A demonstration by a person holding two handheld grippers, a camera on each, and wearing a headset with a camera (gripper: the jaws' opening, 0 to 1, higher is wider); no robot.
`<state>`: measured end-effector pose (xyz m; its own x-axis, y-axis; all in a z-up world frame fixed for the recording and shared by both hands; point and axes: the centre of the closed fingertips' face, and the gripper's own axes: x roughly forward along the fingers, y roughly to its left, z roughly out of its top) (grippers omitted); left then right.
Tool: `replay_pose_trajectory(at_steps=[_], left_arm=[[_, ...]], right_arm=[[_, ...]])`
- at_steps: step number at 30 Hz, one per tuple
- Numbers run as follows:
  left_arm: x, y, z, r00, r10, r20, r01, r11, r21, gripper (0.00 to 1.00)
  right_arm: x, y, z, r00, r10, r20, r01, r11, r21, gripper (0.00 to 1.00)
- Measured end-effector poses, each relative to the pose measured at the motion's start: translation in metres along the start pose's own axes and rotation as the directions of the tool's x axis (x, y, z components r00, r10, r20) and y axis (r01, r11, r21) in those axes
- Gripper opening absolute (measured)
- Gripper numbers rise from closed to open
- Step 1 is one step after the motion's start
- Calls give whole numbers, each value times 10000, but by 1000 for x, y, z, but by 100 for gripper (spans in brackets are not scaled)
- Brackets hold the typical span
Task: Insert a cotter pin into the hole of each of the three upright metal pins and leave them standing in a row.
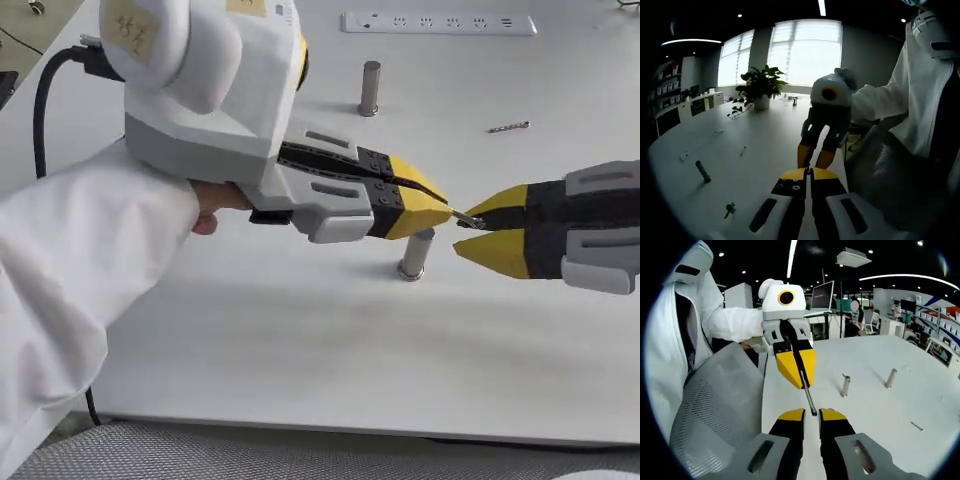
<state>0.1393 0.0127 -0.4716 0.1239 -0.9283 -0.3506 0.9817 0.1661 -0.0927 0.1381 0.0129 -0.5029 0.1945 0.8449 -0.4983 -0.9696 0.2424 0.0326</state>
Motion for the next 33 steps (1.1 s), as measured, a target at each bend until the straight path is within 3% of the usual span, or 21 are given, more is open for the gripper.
replay_pose_trajectory(at_steps=[4, 9, 10, 14, 21, 23, 27, 30, 33], left_arm=[[-3, 2, -4, 9999, -168, -4, 168, 9997, 163, 0], [-7, 7, -14, 9988, -352, -331, 378, 9960, 813, 0], [-2, 0, -14, 9985, -341, -416, 378, 9952, 902, 0], [6, -10, -20, 9963, -389, -760, 439, 9969, 653, 1], [9, -15, -20, 9977, -331, -594, 367, 9975, 612, 1], [7, -12, -23, 9981, -339, -523, 360, 9985, 404, 1], [6, -5, -25, 9990, 6, -445, 3, 9998, 222, 9], [7, 4, -25, 9972, 694, -286, -691, 9975, 112, 25], [9, 14, -32, 9919, 1259, -188, -1263, 9918, -211, 31]], right_arm=[[-1, 2, -1, 9999, 94, -88, -96, 9998, -189, 0], [0, 10, -3, 9987, 298, -402, -318, 9982, -499, 0], [-1, 11, -4, 9984, 317, -469, -344, 9978, -570, 0], [-1, 14, -5, 9969, 444, -657, -493, 9960, -751, 0], [-2, 17, -7, 9944, 532, -909, -616, 9938, -925, 0], [-2, 16, -8, 9936, 541, -989, -638, 9931, -982, 0], [-2, 14, -8, 9934, 418, -1070, -531, 9931, -1050, 0], [-6, 1, -13, 9915, -30, -1304, -104, 9948, -1016, 0], [-9, -9, -20, 9857, -378, -1639, 221, 9951, -966, 0]])
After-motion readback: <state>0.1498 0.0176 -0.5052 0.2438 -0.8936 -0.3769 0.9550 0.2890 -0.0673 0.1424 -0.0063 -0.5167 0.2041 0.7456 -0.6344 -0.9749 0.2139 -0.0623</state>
